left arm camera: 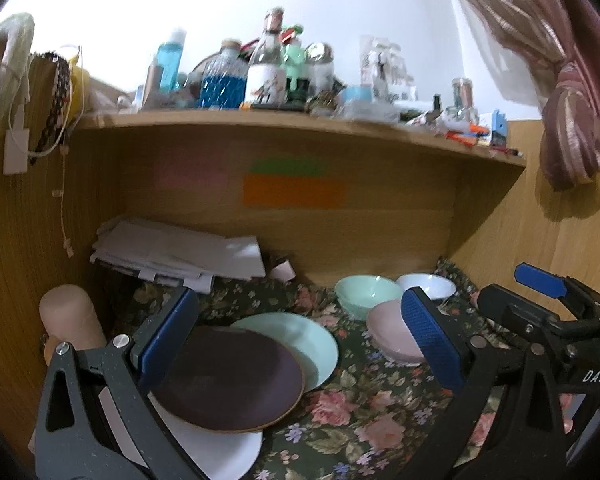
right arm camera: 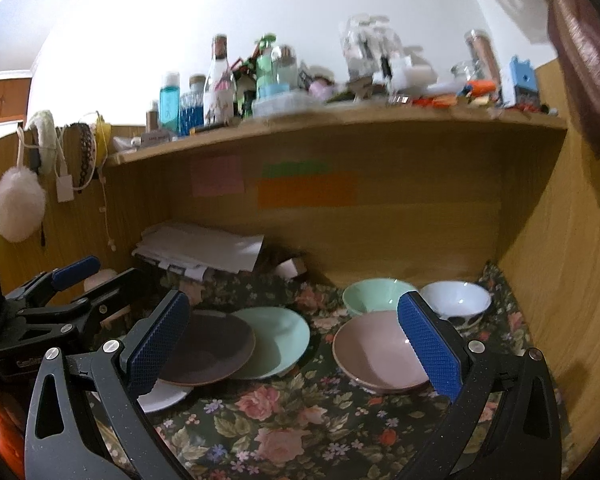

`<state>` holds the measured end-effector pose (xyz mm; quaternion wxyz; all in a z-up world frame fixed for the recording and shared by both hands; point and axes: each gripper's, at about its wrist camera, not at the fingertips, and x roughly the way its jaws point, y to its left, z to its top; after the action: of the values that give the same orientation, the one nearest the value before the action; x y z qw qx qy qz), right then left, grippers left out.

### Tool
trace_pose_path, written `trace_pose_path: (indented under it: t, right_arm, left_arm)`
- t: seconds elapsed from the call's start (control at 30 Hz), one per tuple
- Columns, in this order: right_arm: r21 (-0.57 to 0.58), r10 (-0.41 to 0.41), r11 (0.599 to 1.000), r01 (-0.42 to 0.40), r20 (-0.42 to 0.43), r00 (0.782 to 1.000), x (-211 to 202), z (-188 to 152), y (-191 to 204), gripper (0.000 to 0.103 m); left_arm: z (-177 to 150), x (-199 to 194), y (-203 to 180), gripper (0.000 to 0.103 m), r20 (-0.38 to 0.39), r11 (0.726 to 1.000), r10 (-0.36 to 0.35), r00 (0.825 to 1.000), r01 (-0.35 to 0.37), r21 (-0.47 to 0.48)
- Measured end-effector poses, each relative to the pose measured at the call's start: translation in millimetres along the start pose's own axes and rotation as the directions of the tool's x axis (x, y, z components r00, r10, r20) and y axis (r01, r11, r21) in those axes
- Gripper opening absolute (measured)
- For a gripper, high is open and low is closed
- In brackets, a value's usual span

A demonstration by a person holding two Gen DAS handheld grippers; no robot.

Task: Organize plates and bowls
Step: 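Reach the left gripper toward the dark brown plate, then close the left gripper on the dark brown plate's rim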

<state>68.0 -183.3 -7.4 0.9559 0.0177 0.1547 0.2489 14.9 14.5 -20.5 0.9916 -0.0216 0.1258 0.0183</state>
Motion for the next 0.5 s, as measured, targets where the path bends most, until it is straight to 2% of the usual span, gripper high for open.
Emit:
trace_pose_path:
  t: [0.13,0.17,0.23,0.33,0.4,0.5]
  right_arm:
    - [-0.020,0.007,1.000,-0.008,-0.048,0.999,20.0,-7.8,7.4,0.103]
    - [-0.024,0.012,1.000,-0.014,-0.059,0.998,24.2,-9.5,9.1,0.103]
    - [-0.029,0.030,0.999,-0.032,-0.086,0.996,34.8,-13.3,13.7,0.103]
    - [-0.034,0.060,0.997,-0.064,-0.124,0.990,51.0,-19.5,20.4,0.103]
    - [-0.039,0.082,0.995,-0.089,-0.151,0.985,61.8,-23.0,25.5,0.103]
    - [-0.059,0.112,0.990,-0.125,-0.197,0.974,79.0,-28.0,32.8,0.099]
  left_arm:
    - [-11.6,9.6,15.8,0.103,-0.028,0.999,0.034,0.999,-0.034,0.001]
    - [-16.7,13.5,20.9,0.103,-0.003,0.999,0.040,0.999,-0.040,-0.017]
    - [-24.3,18.1,32.7,0.103,-0.034,0.998,0.066,0.997,-0.067,-0.016]
    - [-37.7,27.2,49.0,0.102,-0.066,0.994,0.083,0.994,-0.087,-0.061]
    - [-47.6,32.9,58.8,0.099,-0.131,0.989,0.095,0.987,-0.108,-0.102]
    - [-54.7,41.7,73.8,0.089,-0.171,0.986,0.113,0.979,-0.132,-0.106]
